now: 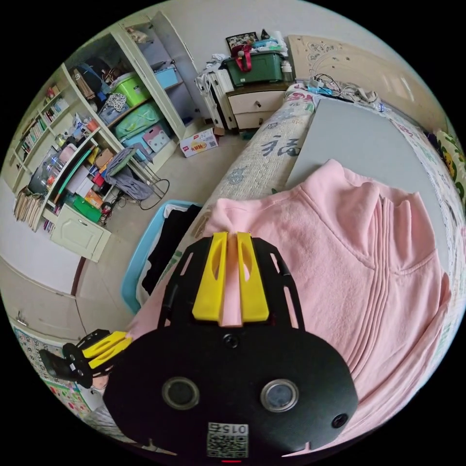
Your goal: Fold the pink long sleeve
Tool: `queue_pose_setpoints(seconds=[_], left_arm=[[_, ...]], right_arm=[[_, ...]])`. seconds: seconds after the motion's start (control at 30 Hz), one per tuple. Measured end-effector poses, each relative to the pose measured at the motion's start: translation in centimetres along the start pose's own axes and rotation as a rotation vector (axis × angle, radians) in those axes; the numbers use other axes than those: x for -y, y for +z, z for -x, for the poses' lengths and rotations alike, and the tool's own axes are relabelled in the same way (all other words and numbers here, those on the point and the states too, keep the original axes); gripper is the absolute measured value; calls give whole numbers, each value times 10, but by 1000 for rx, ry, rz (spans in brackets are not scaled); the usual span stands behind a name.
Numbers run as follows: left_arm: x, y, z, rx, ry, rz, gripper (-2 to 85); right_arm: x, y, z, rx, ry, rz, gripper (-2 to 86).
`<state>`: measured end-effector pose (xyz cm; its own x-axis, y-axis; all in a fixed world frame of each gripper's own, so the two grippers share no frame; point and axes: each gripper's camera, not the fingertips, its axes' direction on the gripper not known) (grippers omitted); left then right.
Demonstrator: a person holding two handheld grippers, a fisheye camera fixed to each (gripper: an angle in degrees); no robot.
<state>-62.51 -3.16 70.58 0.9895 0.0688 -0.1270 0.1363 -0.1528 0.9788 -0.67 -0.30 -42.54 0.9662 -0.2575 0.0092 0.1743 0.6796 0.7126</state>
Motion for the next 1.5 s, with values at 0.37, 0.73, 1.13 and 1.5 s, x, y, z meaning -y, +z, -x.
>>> queue_pose_setpoints(seconds=[0.37, 0.73, 1.13, 1.5], left_arm=[[38, -36, -22, -27, 19, -19, 39], [74, -236, -204, -97, 384, -420, 51], [145, -218, -499, -548, 1197, -163, 82], [145, -201, -502, -651, 1085, -226, 75]], right_arm=[[-174, -198, 26, 12, -340, -141, 109], [-433, -306, -24, -151, -453, -239, 61], [-400, -287, -77, 136, -621, 11, 81], [-397, -298, -131, 305, -635, 69, 76]])
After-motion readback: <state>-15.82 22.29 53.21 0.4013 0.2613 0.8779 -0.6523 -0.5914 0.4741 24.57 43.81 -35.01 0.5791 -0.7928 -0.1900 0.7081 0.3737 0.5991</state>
